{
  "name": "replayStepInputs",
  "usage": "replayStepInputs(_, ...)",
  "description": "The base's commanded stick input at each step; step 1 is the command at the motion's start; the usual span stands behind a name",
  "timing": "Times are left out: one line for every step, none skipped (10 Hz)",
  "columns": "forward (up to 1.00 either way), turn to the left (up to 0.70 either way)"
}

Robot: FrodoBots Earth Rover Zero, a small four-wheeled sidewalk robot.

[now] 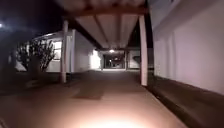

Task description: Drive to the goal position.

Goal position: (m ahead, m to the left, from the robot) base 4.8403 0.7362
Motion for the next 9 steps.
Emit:
replayStepInputs(1.0, 0.0)
replayStepInputs(1.0, 0.0)
replayStepInputs(1.0, 0.0)
replayStepInputs(1.0, 0.0)
replayStepInputs(1.0, 0.0)
replayStepInputs(1.0, 0.0)
replayStepInputs(1.0, 0.0)
replayStepInputs(1.0, 0.0)
replayStepInputs(1.0, 0.0)
